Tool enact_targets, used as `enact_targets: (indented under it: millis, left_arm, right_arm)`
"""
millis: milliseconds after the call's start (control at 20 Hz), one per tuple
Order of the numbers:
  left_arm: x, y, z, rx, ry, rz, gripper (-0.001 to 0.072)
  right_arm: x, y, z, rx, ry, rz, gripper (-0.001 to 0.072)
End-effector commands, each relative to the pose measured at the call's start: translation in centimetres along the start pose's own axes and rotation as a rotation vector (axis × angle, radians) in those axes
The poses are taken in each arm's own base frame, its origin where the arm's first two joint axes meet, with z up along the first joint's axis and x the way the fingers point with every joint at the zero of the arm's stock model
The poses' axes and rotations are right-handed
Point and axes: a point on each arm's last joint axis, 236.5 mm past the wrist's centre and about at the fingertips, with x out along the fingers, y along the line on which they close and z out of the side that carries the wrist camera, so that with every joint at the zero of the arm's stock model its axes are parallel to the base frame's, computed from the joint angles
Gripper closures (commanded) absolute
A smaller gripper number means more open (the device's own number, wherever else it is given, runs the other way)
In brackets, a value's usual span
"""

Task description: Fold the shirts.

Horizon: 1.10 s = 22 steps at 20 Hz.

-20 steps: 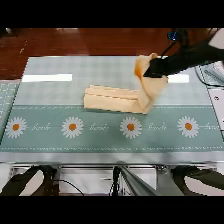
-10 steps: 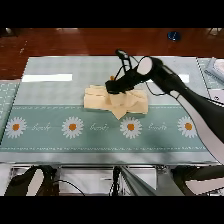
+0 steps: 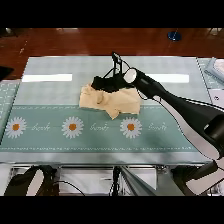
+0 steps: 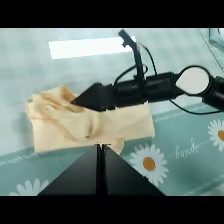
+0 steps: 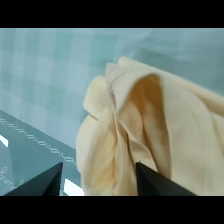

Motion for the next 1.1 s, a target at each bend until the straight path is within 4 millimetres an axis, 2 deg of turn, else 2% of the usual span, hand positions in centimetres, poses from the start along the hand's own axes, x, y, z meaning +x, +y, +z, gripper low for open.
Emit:
enact_targets:
  millis: [0,100,150,250,300,350,450,500,550,600,650,700,800,900,1050]
  left_arm:
    - [2.6,1.9,-3.0,-0.06,0.079,-0.014,0.0677]
    - [4.4,3.5,-4.6,-0.12,0.105,-0.011,0.0677]
    - [5.3,4.3,-5.5,-0.153,0.115,-0.007,0.0676]
    - [7.0,6.0,-7.0,-0.177,0.12,0.007,0.0671]
    - [7.6,6.7,-7.5,-0.185,0.116,0.015,0.0616]
    - [8.2,7.3,-7.9,-0.202,0.113,0.025,0.0498]
    - [8.8,8.1,-8.6,-0.225,0.117,0.033,0.0227]
    - [9.0,8.2,-8.8,-0.232,0.126,0.032,0.0167]
    - [9.1,8.3,-8.9,-0.235,0.131,0.031,0.0162]
    - [9.2,8.4,-9.0,-0.238,0.134,0.031,0.0162]
    - [9.3,8.4,-9.0,-0.241,0.137,0.031,0.0162]
    - [9.4,8.5,-9.0,-0.243,0.14,0.03,0.0162]
    - [9.4,8.5,-9.1,-0.244,0.14,0.03,0.0163]
    - [9.4,8.5,-9.0,-0.244,0.14,0.03,0.0162]
    - [9.4,8.5,-9.1,-0.243,0.14,0.03,0.0162]
  right_arm:
    - [-0.5,2.5,-1.3,-0.014,0.062,0.102,0.0168]
    - [-2.7,2.8,-2.3,-0.099,0.133,0.104,0.0168]
    - [-4.5,2.1,-2.2,-0.143,0.162,0.075,0.0169]
    - [-9.4,-1.4,-1.4,-0.212,0.207,-0.06,0.017]
    - [-12.8,-4.7,-0.8,-0.233,0.23,-0.194,0.017]
    - [-16.6,-8.6,-0.2,-0.25,0.254,-0.362,0.017]
    - [-26.3,-17.8,0.2,-0.256,0.352,-0.783,0.017]
    - [-30.3,-21.2,-0.3,-0.22,0.424,-0.917,0.017]
    - [-31.8,-23.1,-1.3,-0.163,0.465,-0.927,0.017]
    - [-31.4,-24.1,-2.5,-0.077,0.467,-0.844,0.0169]
    - [-29.6,-24.1,-3.3,0.026,0.43,-0.695,0.0153]
    - [-27.4,-23.5,-3.3,0.117,0.359,-0.531,0.0111]
    - [-24.6,-22.3,-1.5,0.217,0.2,-0.302,0.0106]
    - [-23.1,-22.3,-0.5,0.271,0.108,-0.236,0.0106]
    - [-20.8,-23.3,-2.3,0.292,0.134,-0.245,0.0106]
